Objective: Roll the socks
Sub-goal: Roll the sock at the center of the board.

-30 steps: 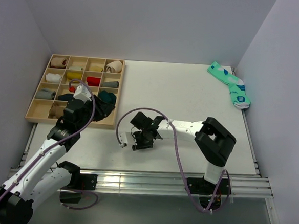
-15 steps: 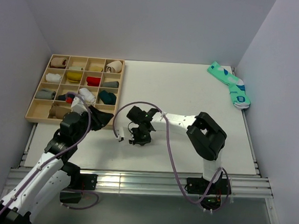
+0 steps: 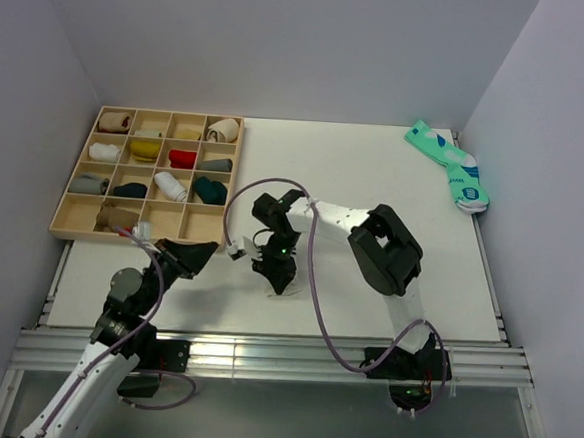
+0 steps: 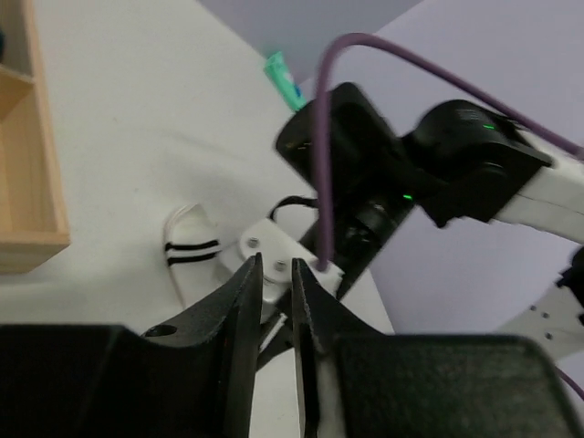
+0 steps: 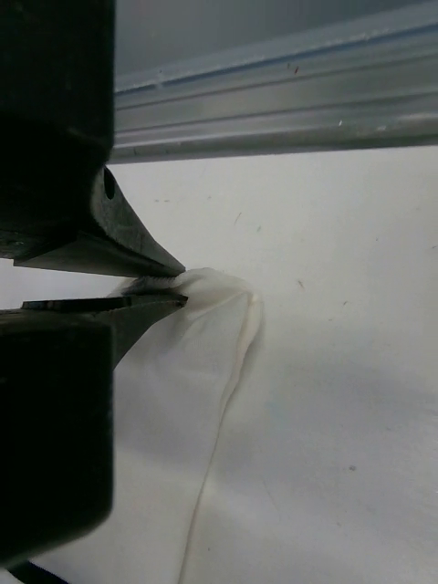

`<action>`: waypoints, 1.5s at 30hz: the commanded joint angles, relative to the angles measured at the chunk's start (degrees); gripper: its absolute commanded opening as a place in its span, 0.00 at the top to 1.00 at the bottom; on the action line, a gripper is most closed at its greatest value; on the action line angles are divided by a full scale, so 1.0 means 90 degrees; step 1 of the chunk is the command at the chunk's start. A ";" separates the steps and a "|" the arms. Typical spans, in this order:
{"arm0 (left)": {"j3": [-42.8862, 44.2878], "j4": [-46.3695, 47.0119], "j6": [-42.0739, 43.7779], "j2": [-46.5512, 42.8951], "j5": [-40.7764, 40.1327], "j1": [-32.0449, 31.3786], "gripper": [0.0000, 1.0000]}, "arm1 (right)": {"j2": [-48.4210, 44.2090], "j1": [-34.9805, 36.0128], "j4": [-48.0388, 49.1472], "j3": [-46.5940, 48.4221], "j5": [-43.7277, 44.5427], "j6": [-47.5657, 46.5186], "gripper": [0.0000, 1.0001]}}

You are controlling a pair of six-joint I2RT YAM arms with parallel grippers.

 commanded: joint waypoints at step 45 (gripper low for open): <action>0.0973 0.4664 0.2227 0.6550 -0.0050 -0.2987 0.77 | 0.1658 -0.0961 -0.2253 0.1643 -0.1722 -0.0032 0.82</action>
